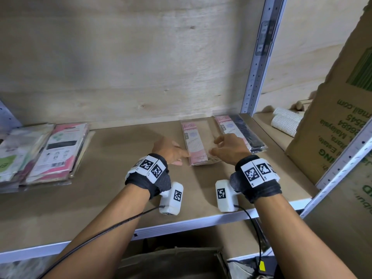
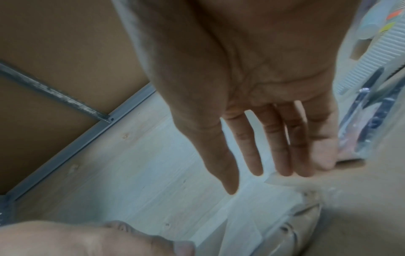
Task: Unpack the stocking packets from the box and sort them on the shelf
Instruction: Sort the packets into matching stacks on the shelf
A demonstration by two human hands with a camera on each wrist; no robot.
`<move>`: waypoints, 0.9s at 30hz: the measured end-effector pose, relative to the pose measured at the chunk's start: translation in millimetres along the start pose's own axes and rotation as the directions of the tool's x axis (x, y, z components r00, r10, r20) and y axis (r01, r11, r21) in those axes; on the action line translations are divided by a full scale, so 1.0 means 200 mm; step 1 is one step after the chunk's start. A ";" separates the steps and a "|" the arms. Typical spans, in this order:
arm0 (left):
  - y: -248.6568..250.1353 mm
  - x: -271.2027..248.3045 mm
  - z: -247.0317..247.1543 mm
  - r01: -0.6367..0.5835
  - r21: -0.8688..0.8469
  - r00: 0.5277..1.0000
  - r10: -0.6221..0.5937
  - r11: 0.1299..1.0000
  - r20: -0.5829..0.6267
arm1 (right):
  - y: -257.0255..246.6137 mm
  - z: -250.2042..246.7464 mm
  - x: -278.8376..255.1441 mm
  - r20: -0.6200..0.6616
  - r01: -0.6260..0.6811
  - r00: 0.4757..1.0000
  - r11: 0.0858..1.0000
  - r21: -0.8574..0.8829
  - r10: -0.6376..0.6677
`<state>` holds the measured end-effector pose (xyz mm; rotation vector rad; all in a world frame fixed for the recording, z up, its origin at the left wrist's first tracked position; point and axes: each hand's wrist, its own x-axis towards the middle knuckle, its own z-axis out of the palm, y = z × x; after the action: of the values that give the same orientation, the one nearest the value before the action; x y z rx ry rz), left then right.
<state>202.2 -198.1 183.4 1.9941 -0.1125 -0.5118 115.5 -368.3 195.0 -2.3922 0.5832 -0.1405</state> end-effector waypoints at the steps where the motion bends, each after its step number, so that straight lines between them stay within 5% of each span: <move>1: -0.01 -0.01 -0.05 -0.005 -0.004 1.000 0.004 1.000 -0.029 | -0.02 0.00 -0.01 -0.027 0.032 0.999 0.999 0.013 -0.032; 6: -0.09 -0.09 -0.43 -0.086 -0.050 0.971 0.073 0.995 -0.226 | -0.19 0.08 -0.10 0.021 0.184 0.981 0.951 0.250 -0.195; 13: -0.32 -0.28 -1.04 -0.162 -0.097 0.850 0.089 0.982 -0.519 | -0.66 0.44 -0.15 0.290 0.125 0.913 0.874 0.470 -0.287; 16: -0.44 -0.33 -1.27 -0.136 -0.070 0.808 0.070 0.988 -0.585 | -0.90 0.67 -0.12 0.365 0.086 0.892 0.893 0.441 -0.266; 22: -0.66 -0.42 -1.55 -0.086 -0.142 0.815 -0.012 0.986 -0.580 | -1.34 1.05 -0.07 0.489 0.025 0.845 0.929 0.369 -0.217; 27: -0.73 -0.47 -1.65 -0.088 -0.136 0.804 -0.010 0.987 -0.594 | -1.46 1.24 -0.01 0.485 0.124 0.857 0.983 0.132 -0.173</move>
<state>230.0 173.1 211.2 1.9014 0.2716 0.1514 283.1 -24.2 186.6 -2.2498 0.1424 0.3664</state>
